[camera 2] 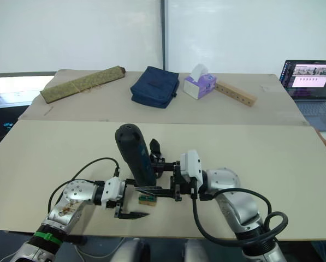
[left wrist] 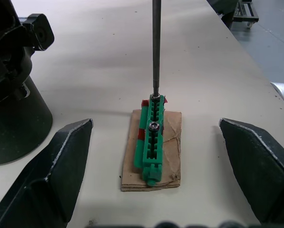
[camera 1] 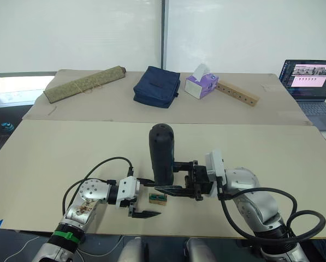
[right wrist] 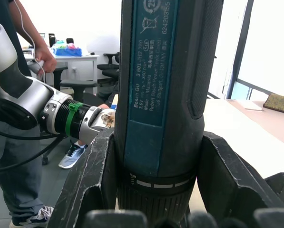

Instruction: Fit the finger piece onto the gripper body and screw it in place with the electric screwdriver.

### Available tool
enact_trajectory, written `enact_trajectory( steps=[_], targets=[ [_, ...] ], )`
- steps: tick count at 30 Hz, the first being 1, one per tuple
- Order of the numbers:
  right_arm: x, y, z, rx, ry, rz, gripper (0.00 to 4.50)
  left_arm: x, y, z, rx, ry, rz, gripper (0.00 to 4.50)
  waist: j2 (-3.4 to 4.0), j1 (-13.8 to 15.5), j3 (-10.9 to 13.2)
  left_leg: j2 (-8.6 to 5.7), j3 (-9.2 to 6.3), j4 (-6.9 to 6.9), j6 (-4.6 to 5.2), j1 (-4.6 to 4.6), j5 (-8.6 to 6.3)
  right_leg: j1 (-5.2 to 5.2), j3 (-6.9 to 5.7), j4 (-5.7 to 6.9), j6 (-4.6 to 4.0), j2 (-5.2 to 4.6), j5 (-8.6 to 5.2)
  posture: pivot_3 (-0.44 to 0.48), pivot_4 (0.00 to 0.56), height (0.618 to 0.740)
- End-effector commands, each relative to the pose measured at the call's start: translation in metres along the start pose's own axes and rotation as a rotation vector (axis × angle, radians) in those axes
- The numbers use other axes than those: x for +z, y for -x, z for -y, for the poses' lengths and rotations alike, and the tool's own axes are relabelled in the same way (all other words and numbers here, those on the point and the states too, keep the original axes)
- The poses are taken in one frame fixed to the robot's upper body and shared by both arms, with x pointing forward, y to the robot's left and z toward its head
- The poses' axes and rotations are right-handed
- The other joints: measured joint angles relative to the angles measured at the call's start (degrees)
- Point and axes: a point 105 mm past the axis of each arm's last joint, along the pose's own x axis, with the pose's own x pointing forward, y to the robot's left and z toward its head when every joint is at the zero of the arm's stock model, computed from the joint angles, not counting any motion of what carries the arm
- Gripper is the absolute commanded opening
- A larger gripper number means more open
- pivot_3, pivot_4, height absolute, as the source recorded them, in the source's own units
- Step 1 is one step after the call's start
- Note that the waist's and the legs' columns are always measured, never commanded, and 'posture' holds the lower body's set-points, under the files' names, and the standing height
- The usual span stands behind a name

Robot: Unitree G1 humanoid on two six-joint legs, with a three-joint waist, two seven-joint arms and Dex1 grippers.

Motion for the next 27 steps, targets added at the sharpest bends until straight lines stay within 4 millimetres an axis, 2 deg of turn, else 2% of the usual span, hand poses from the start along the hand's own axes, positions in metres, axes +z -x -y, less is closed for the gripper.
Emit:
enact_trajectory(
  steps=[1, 19, 27],
  targets=[
    [0.010, -0.004, -0.002, 0.017, 0.037, 0.038, 1.92, -0.016, -0.006, 0.014, -0.032, 0.075, -0.035, 4.50, 0.00, 0.0, 0.0, 0.00, 0.00, 0.00, 0.00, 0.00, 0.00, 0.00, 0.00, 0.00, 0.00, 0.00, 0.00, 0.000, 0.150, 0.740],
    [0.004, -0.005, 0.000, 0.010, 0.034, 0.027, 1.92, -0.011, -0.006, 0.012, -0.027, 0.076, -0.032, 4.50, 0.03, -0.1, 0.0, 0.00, 0.01, -0.02, 0.00, 0.05, 0.00, 0.02, 0.00, 0.00, 0.00, 0.01, 0.00, 0.000, 0.150, 0.740],
    [0.014, -0.007, 0.000, 0.015, 0.062, 0.060, 1.92, -0.012, -0.005, 0.012, -0.014, 0.082, -0.025, 4.50, 0.03, -0.1, 0.0, 0.01, 0.02, -0.06, 0.00, 0.18, 0.00, 0.14, 0.01, -0.03, 0.00, 0.00, -0.01, 0.000, 0.150, 0.740]
  ],
)
